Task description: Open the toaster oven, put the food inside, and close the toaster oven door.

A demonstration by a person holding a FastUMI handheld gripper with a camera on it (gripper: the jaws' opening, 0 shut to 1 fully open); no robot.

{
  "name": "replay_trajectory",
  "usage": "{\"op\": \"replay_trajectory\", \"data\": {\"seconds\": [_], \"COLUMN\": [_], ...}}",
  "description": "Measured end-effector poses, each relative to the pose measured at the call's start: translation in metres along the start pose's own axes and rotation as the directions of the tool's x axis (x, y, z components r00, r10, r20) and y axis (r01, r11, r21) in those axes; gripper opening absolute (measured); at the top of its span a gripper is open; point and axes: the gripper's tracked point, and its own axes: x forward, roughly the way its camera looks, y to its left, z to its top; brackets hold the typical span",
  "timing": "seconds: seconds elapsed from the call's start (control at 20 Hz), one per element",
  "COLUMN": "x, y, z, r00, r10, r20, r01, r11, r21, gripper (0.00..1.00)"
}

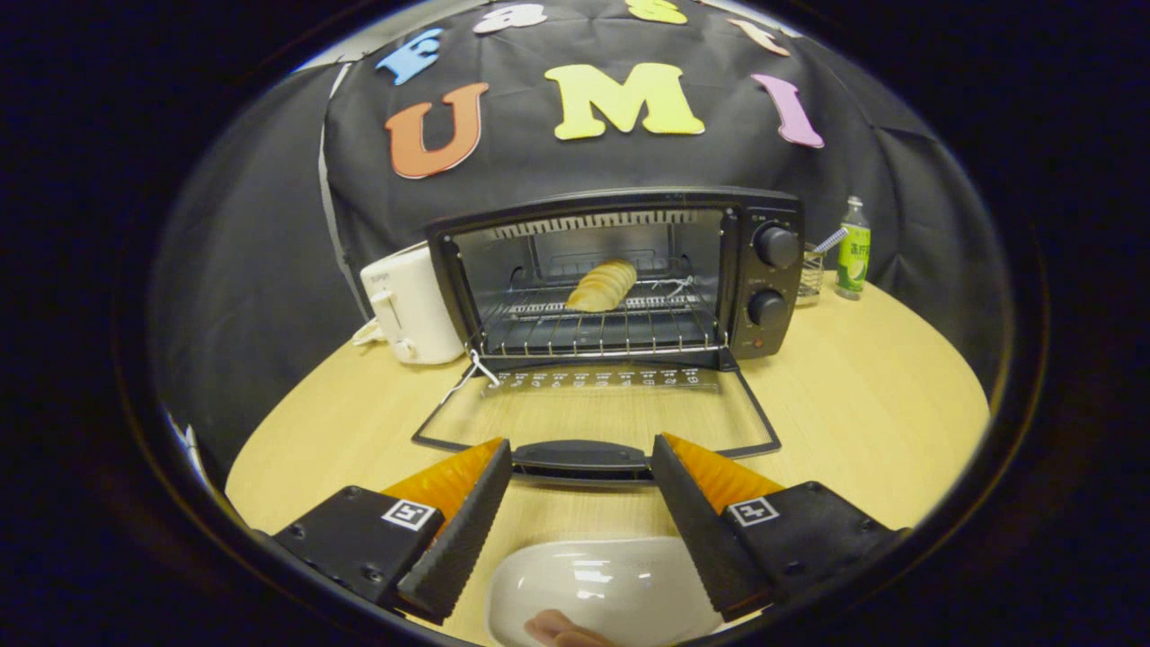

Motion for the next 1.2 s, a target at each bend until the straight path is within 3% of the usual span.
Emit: {"op": "replay_trajectory", "data": {"seconds": [0.35,0.65,0.85,1.2], "x": [0.007,0.01,0.004,0.002], "y": [0.004,0.001,0.003,0.005], "z": [-0.04,-0.04,-0.019,-0.008], "r00": [0.993,0.986,0.991,0.991], "r10": [-0.037,-0.11,-0.116,-0.107], "r20": [-0.11,-0.126,-0.064,-0.084], "r01": [0.038,0.108,0.114,0.108], "r11": [0.999,0.994,0.993,0.994], "r21": [0.004,-0.022,-0.042,0.008], "gripper": [1.0,1.0,1.0,1.0]}}
